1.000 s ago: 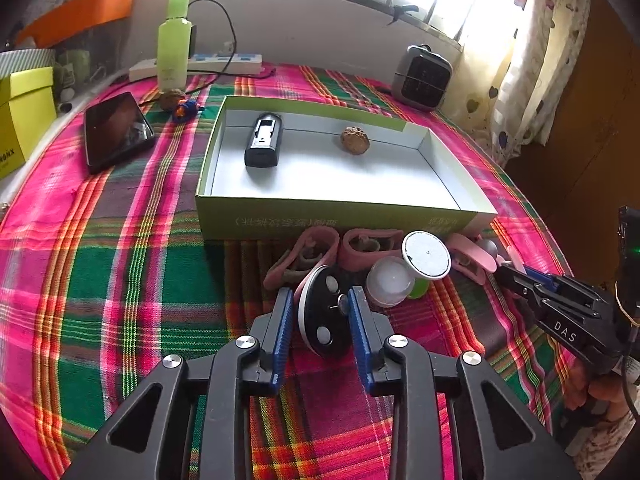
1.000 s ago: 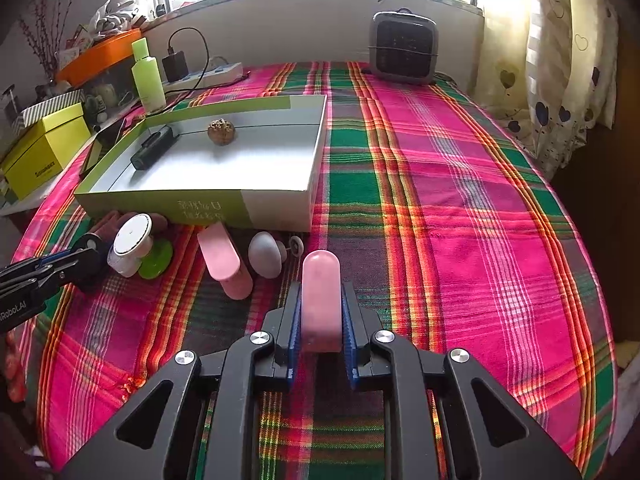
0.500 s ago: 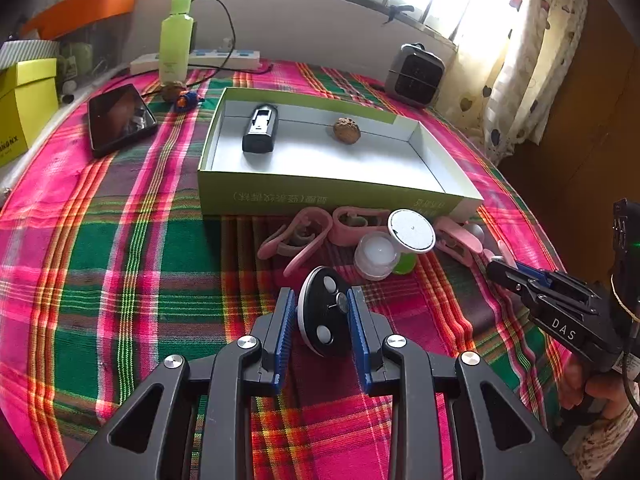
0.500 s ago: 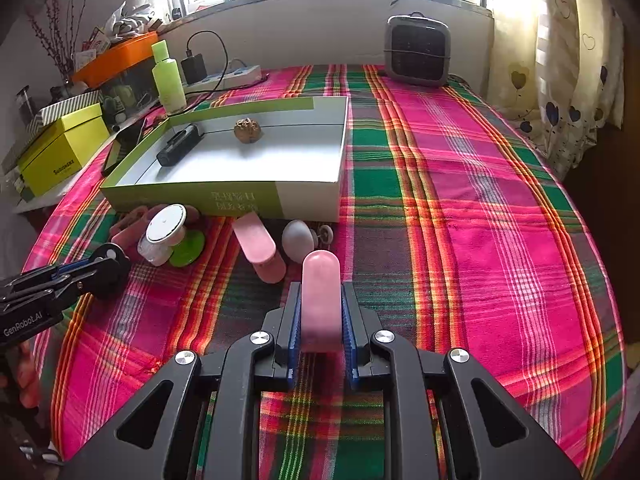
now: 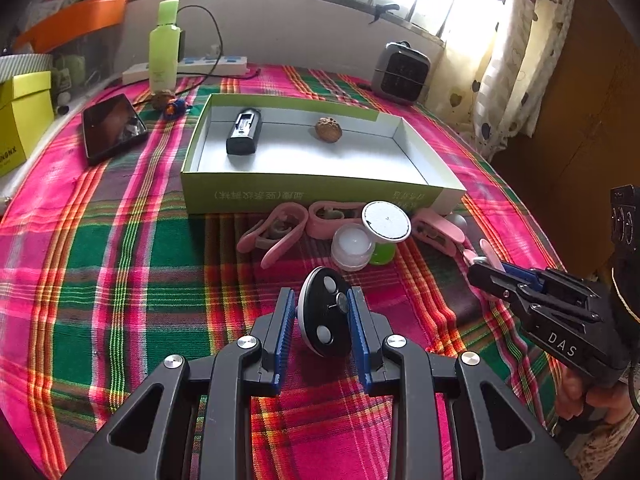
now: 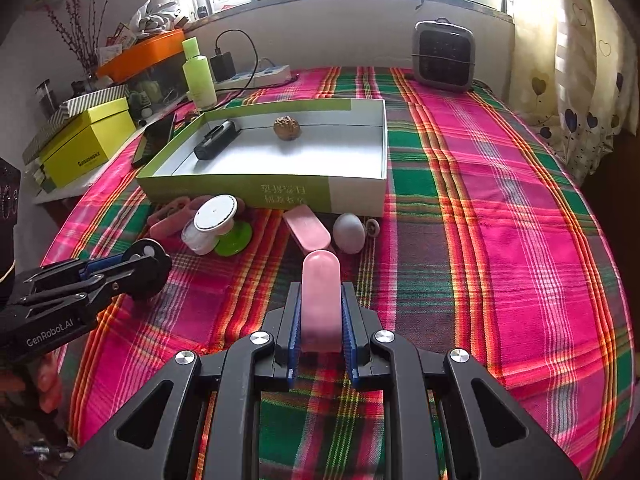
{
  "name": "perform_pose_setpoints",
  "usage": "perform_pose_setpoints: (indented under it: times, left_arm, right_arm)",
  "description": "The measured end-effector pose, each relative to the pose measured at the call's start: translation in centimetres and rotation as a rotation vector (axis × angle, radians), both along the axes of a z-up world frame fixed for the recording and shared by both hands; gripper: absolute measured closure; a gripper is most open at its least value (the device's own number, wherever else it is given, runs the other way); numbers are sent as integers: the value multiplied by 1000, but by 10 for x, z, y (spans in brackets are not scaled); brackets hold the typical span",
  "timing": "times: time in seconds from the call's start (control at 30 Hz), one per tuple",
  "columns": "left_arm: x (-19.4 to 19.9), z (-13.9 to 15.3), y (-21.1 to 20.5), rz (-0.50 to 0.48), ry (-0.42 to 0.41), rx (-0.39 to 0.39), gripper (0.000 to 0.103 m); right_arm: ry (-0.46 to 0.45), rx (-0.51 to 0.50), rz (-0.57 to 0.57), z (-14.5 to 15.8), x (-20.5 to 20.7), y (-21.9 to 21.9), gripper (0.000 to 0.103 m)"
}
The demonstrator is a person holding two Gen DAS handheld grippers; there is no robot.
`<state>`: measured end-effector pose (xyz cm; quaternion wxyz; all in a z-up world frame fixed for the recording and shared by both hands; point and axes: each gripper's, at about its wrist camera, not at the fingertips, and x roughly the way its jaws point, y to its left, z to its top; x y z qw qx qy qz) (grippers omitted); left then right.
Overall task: Organize objects
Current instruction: 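Carry the pink cylinder and the black disc into the box with both grippers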
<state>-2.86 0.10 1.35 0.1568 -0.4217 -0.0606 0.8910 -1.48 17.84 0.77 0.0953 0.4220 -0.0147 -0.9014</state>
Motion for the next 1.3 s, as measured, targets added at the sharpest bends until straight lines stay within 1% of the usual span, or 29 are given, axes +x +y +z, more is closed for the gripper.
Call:
perform_pose_setpoints:
  times: [0.33, 0.57, 0.97, 1.13, 1.3]
  left_arm:
    - [3, 14, 3, -16, 39, -19, 78]
    - [-1, 27, 3, -10, 70, -28, 78]
    - [-21, 38, 4, -9, 94, -53, 78]
    - [-33, 42, 6, -15, 107, -54, 78]
    - [-49, 42, 6, -11, 106, -62, 78]
  right_arm:
    - [36, -2, 33, 14, 1, -9, 84]
    - [64, 2, 53, 25, -4, -16, 84]
    - [80, 12, 76, 32, -23, -24, 84]
    - [85, -2, 76, 36, -37, -25, 84]
    - [84, 7, 76, 37, -52, -26, 84]
